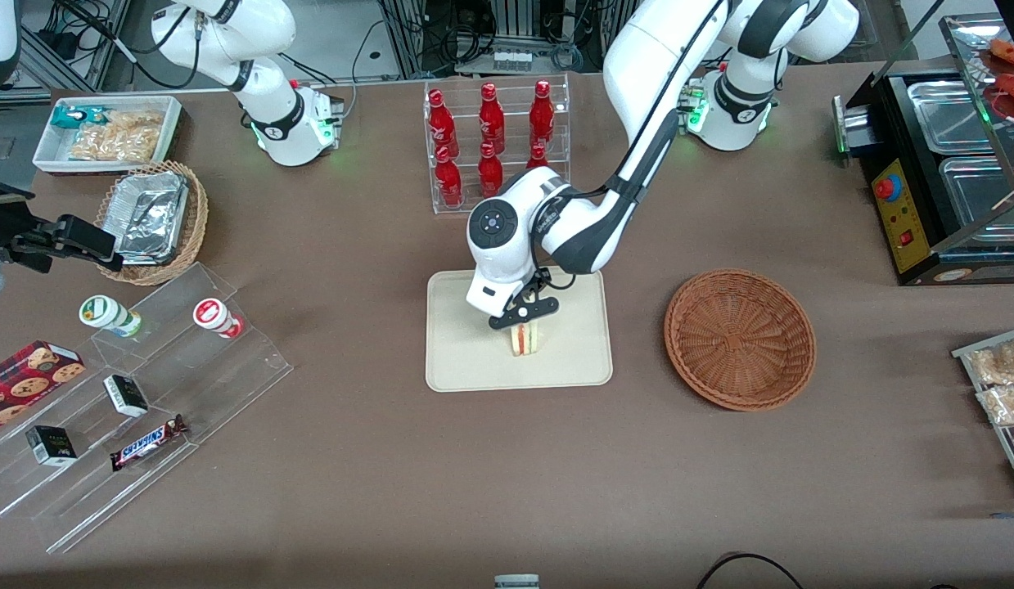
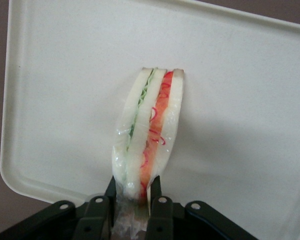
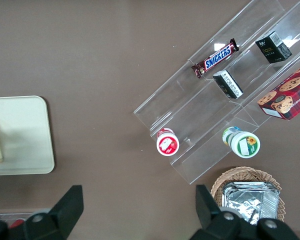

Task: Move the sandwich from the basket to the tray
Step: 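Lower the sandwich onto the tray and open the left gripper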

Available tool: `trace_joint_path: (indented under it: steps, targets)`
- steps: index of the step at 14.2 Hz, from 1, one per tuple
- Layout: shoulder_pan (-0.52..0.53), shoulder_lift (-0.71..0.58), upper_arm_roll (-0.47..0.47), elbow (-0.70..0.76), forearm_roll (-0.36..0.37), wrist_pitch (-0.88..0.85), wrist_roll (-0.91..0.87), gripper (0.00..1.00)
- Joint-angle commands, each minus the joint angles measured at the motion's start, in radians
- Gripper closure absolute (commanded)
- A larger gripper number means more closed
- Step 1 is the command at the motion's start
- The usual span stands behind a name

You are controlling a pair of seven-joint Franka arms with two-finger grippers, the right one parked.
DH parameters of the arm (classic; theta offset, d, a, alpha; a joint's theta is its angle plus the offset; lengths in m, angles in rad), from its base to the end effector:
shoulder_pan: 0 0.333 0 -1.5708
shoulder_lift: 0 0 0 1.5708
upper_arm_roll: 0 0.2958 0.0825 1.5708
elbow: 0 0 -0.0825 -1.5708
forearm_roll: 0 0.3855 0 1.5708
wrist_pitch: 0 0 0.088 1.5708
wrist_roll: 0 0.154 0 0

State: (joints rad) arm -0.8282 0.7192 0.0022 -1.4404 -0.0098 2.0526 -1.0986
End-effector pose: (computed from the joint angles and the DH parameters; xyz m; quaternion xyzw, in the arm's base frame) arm 0.4699 -0.5113 0.1932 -0.9890 -0.1379 0.0334 0.0419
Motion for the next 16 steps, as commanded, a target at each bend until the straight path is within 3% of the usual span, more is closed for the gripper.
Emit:
trace_joint_path:
  steps: [1,10,16]
  targets:
    - [-0.011,-0.035,0.013,0.034,0.021,-0.031,-0.02,0.0]
    - [0.088,-0.249,0.061,-0.033,0.021,-0.238,-0.006,0.0]
    - [0.268,-0.472,0.061,-0.257,0.021,-0.288,0.305,0.0]
